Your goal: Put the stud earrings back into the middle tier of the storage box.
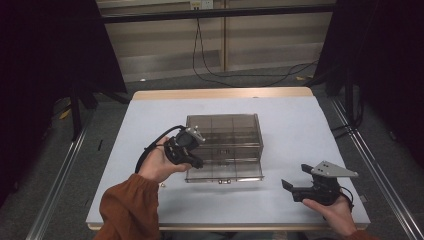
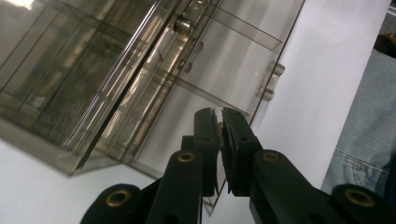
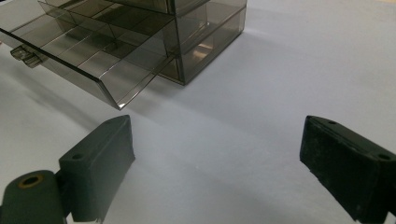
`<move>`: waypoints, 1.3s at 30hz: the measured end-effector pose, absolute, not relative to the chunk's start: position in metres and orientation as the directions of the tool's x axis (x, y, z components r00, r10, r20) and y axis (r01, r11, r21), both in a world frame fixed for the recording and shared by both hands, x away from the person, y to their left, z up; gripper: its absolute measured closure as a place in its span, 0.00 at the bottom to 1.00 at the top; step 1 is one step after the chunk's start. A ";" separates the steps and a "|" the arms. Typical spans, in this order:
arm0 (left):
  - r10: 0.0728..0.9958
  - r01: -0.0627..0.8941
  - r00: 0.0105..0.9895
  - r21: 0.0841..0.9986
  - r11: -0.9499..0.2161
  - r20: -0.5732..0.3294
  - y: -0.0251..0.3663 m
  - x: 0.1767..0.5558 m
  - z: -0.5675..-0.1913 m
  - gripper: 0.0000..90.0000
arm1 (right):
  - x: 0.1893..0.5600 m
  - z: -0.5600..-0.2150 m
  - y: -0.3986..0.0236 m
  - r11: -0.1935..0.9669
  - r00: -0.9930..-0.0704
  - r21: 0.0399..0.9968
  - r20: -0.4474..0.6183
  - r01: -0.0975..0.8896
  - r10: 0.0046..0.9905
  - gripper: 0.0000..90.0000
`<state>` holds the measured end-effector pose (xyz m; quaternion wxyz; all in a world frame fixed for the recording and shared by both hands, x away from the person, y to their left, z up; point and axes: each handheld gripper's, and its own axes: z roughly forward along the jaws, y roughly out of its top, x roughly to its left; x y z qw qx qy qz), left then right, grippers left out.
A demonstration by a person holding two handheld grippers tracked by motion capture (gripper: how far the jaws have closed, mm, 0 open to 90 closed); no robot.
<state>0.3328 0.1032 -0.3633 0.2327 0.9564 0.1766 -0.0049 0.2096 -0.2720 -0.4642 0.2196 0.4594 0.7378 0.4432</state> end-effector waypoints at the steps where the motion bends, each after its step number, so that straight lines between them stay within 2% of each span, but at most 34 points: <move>1: 0.336 0.341 0.937 0.445 -0.828 -0.093 0.100 0.333 -0.365 0.95 | 0.210 -0.464 -0.272 0.185 -0.482 0.856 0.083 0.483 0.872 0.10; 21: 0.284 0.298 0.954 0.360 -0.884 -0.093 0.045 0.344 -0.384 0.95 | 0.209 -0.464 -0.272 0.188 -0.488 0.855 0.084 0.483 0.869 0.10; 31: 0.271 0.288 0.958 0.319 -0.903 -0.097 0.035 0.348 -0.398 0.94 | 0.209 -0.464 -0.271 0.187 -0.491 0.852 0.092 0.489 0.866 0.10; 39: 0.279 0.298 0.955 0.321 -0.899 -0.103 0.033 0.348 -0.401 0.94 | 0.210 -0.464 -0.272 0.192 -0.495 0.851 0.089 0.488 0.864 0.10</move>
